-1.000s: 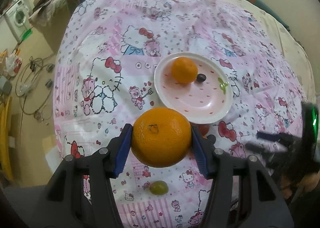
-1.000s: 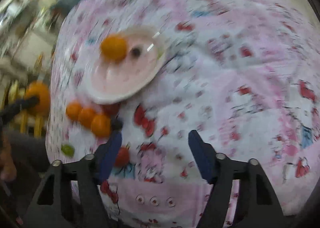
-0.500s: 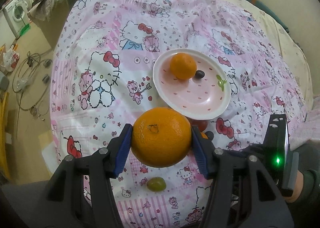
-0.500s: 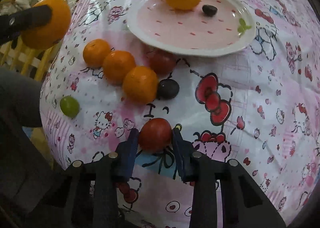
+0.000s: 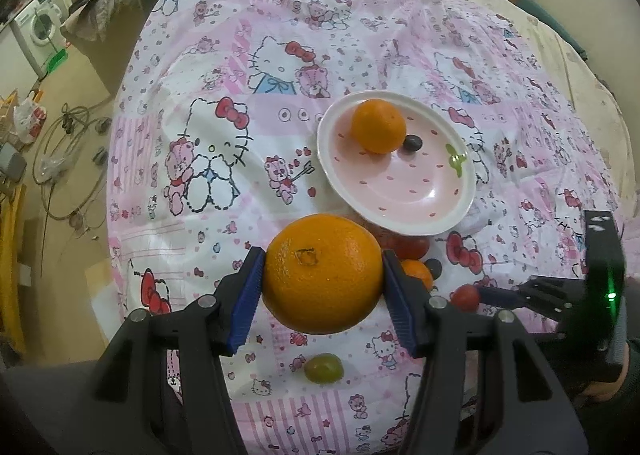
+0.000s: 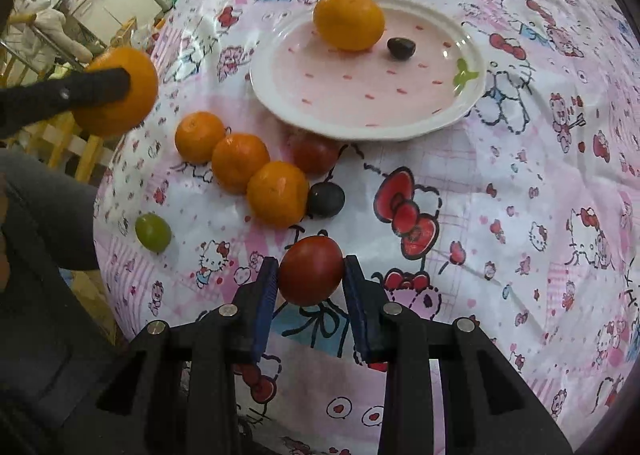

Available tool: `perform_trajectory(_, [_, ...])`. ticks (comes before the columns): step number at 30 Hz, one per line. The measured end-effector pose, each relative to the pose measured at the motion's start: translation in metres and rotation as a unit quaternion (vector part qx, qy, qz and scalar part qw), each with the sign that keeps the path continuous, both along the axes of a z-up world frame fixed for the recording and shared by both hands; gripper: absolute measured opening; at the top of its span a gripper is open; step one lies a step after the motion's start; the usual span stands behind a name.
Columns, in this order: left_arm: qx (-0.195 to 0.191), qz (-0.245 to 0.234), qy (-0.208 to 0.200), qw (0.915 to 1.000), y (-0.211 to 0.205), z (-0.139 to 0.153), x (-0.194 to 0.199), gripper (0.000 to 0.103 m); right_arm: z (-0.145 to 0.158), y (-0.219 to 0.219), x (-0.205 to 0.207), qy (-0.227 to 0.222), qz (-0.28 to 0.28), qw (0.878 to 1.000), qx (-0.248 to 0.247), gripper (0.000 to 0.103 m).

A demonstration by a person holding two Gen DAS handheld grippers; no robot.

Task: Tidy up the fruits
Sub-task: 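Carry both fruits to the plate while the left gripper releases the orange onto it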

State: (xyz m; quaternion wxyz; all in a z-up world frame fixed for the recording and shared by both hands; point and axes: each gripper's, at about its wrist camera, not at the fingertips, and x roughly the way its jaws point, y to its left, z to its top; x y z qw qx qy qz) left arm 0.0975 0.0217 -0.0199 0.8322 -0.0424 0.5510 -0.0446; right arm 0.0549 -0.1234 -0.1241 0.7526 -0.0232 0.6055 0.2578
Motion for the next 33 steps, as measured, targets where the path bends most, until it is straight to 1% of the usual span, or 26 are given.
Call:
perform_trajectory(12, [0.02,-0.005,-0.002,0.9998,-0.005,-0.006,0.001,0.053,0.028,-0.019,0.002,-0.029,-0.039,0.998,0.041,0.034])
perform_trajectory(15, [0.012,-0.012,0.005,0.9998,-0.007,-0.008,0.001,0.053,0.035,-0.024,0.004,-0.043,-0.055,0.997,0.045,0.034])
perform_trajectory(17, [0.017,-0.018,0.0,0.9997,-0.011,-0.008,0.0,0.053,0.038,-0.029,0.005,-0.049,-0.068,0.995,0.049,0.034])
perform_trajectory(22, [0.022,-0.017,-0.004,0.9996,-0.014,-0.004,0.002,0.053,0.06,-0.051,0.008,-0.082,-0.11,0.988,0.074,0.034])
perform_trajectory(26, [0.025,-0.015,-0.007,0.9995,-0.015,0.0,0.01,0.053,0.078,-0.069,0.014,-0.108,-0.14,0.98,0.096,0.034])
perform_trajectory(33, [0.03,-0.025,-0.015,0.9991,-0.029,0.007,0.028,0.053,0.096,-0.086,0.033,-0.135,-0.159,0.972,0.108,0.034])
